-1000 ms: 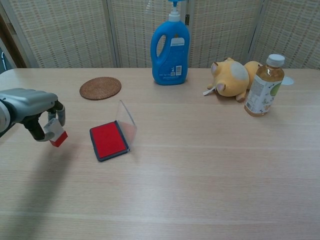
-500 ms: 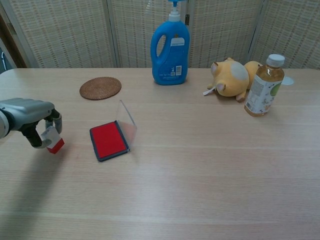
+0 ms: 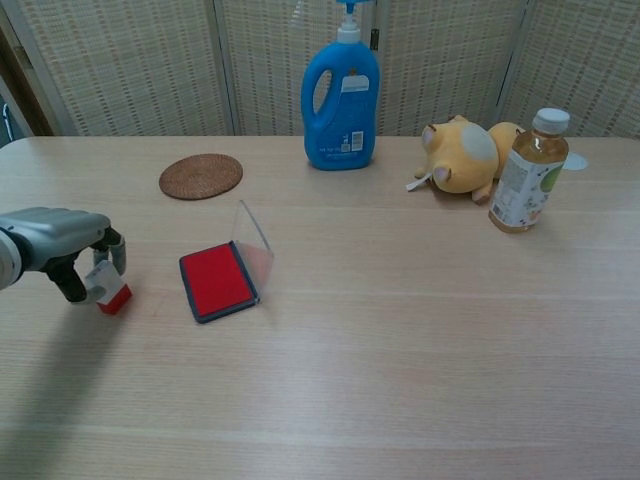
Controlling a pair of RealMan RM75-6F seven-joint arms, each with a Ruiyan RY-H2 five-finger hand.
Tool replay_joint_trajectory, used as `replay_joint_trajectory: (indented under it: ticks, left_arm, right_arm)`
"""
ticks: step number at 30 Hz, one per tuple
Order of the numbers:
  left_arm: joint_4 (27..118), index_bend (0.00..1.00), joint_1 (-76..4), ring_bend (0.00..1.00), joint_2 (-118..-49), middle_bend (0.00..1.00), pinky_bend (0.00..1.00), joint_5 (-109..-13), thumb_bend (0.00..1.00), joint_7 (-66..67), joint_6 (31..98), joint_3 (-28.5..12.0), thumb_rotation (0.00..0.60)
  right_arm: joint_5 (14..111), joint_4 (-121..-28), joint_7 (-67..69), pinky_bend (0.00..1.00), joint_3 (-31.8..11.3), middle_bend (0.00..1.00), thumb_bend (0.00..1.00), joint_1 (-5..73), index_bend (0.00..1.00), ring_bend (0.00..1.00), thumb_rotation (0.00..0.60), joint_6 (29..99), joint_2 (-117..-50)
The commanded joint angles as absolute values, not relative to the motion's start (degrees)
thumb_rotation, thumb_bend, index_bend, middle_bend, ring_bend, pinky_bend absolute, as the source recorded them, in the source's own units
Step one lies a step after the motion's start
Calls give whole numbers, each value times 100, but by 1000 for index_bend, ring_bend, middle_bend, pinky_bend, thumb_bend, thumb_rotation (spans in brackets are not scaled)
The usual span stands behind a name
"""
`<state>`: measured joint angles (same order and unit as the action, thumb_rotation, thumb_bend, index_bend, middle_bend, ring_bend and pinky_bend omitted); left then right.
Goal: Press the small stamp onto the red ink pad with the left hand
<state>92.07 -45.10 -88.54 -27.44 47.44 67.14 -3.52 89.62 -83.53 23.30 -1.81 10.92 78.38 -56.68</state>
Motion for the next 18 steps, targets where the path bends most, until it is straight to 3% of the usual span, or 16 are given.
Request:
replay_joint_trajectory:
  ticks: [1, 8, 11, 18]
  left_arm:
    - [9228, 454, -4479, 167, -8826, 413, 84, -2805, 393, 4701, 6665, -345, 600]
    - [9387, 217, -4452, 62, -8702, 231, 82, -2944, 351, 4634, 6540, -340, 600]
    - [9459, 123, -4438, 26, -8686, 196, 78, -3030, 336, 4617, 6569, -338, 600]
    - [9864, 52, -4405, 9, -8556, 179, 75, -3163, 328, 4767, 6938, -354, 600]
  right_arm:
    - [8957, -8352, 2329, 0, -182, 0, 163, 1094, 0, 0, 600, 7832, -5669]
    - [8930, -8346, 2329, 0, -194, 0, 164, 1093, 0, 0, 600, 7830, -5673]
    - [8926, -8346, 2328, 0, -197, 0, 164, 1088, 0, 0, 600, 7840, -5672]
    - [8928, -8338, 2331, 0, -199, 0, 165, 1084, 0, 0, 600, 7851, -5671]
